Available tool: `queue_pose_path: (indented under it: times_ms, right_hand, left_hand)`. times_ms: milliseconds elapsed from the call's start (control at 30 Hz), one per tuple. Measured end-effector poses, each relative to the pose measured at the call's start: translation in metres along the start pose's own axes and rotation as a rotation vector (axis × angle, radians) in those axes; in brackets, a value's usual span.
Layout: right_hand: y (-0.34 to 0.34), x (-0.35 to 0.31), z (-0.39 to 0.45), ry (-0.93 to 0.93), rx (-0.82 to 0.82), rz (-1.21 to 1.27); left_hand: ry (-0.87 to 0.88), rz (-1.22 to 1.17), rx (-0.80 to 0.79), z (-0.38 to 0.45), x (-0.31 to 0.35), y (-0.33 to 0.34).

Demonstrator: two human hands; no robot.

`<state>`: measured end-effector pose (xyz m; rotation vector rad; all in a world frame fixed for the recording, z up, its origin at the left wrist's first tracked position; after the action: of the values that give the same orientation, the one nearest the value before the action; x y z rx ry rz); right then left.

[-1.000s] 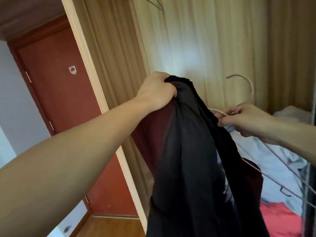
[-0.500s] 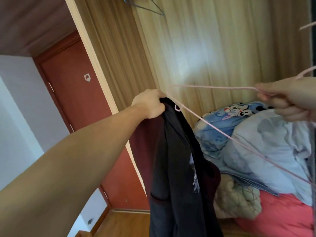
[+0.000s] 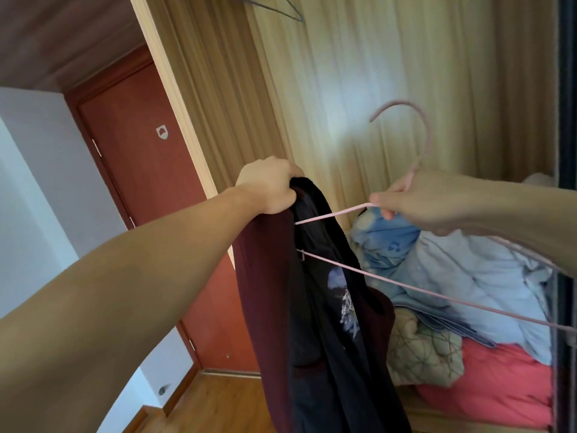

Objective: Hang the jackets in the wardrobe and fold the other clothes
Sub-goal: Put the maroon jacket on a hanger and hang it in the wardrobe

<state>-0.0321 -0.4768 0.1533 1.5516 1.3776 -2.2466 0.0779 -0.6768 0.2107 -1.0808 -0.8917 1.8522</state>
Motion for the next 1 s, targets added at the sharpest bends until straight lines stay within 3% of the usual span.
queue_pose_path:
  times_ms: [133,333,600,767,1000]
  right_hand:
    - [0.018,-0.013,0.003,-0.011,-0.031,-0.014]
    - [0.027,-0.014,0.012,0.077,-0.215,0.148]
    - [0.023,-0.013,0.019,0.053,-0.094,0.353]
    - [0.021,-0.012,0.017,0.047,-0.052,0.443]
    - [0.043,0.004,0.022,0.096,0.003,0.561]
  left_hand:
    - [0.046,0.048,-0.009,-0.003,0.009,0.002]
    - [0.096,0.069,0.062,-0.002,0.017,-0.018]
    - [0.175,0.097,0.073,-0.003,0.021,-0.03]
    - [0.212,-0.069,0.087,-0.012,0.017,-0.015]
    - [0.207,-0.289,-0.095,-0.013,0.022,0.0]
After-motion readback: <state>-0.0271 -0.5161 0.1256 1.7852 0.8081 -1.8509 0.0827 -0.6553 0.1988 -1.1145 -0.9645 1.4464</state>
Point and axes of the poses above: each hand's wrist, its own z-axis towards the middle knuckle, its own y-axis out of the palm, x = y × z, the point moved 1 cm from there along z, towards the middle knuckle, and after that the axes turned 12 degrees about y, right-handed, at the moved point
